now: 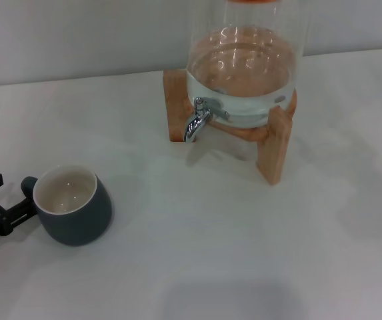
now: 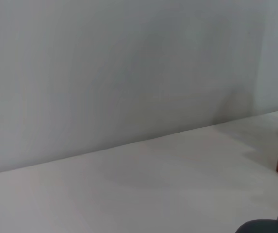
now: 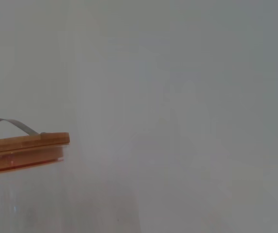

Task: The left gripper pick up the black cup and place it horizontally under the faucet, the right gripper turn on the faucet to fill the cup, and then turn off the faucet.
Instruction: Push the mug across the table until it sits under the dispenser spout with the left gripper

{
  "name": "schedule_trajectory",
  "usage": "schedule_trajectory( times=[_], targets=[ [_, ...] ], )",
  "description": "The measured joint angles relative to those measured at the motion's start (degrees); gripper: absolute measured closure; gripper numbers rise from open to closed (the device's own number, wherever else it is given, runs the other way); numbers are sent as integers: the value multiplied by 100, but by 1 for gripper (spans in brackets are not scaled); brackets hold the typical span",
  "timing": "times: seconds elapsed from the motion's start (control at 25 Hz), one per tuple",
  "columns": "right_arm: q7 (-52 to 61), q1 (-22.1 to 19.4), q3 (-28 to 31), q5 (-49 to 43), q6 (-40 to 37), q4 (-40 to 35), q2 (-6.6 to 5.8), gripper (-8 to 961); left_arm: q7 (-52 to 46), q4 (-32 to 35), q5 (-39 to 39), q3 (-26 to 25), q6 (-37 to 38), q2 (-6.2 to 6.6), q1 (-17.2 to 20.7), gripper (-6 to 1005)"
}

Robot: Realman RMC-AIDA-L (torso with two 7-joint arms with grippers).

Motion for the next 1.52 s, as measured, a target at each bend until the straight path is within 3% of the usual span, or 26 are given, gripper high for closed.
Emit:
schedule_trajectory(
  times=[0.8,1.08,1.52],
  targets=[
    [-4,-18,0,34,54,0,0,199,-23,0,-1,0,-2,0,-79,145],
    [-7,-49,0,88,79,0,0,199,-4,-1,-2,262,-50,5,-71,148],
    [-11,-59,0,88,97,0,0,199,9,8,1,282,-78,9,-48,551]
  ],
)
